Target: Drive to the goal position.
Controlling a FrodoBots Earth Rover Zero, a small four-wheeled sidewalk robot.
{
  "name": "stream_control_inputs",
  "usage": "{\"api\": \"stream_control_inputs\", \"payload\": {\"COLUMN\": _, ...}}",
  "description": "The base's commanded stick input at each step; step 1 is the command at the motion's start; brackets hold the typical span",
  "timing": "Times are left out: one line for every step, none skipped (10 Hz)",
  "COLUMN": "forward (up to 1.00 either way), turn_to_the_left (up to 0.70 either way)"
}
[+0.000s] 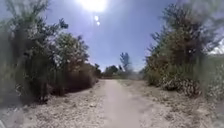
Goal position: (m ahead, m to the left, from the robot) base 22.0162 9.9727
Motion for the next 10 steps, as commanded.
{"api": "stream_control_inputs", "payload": {"forward": 0.44, "turn_to_the_left": 0.02}}
{"api": "stream_control_inputs", "payload": {"forward": 0.44, "turn_to_the_left": 0.01}}
{"api": "stream_control_inputs", "payload": {"forward": 0.44, "turn_to_the_left": -0.09}}
{"api": "stream_control_inputs", "payload": {"forward": 0.44, "turn_to_the_left": -0.25}}
{"api": "stream_control_inputs", "payload": {"forward": 0.44, "turn_to_the_left": 0.02}}
{"api": "stream_control_inputs", "payload": {"forward": 0.44, "turn_to_the_left": 0.02}}
{"api": "stream_control_inputs", "payload": {"forward": 0.44, "turn_to_the_left": 0.02}}
{"api": "stream_control_inputs", "payload": {"forward": 0.44, "turn_to_the_left": 0.02}}
{"api": "stream_control_inputs", "payload": {"forward": 0.44, "turn_to_the_left": 0.02}}
{"api": "stream_control_inputs", "payload": {"forward": 0.44, "turn_to_the_left": 0.02}}
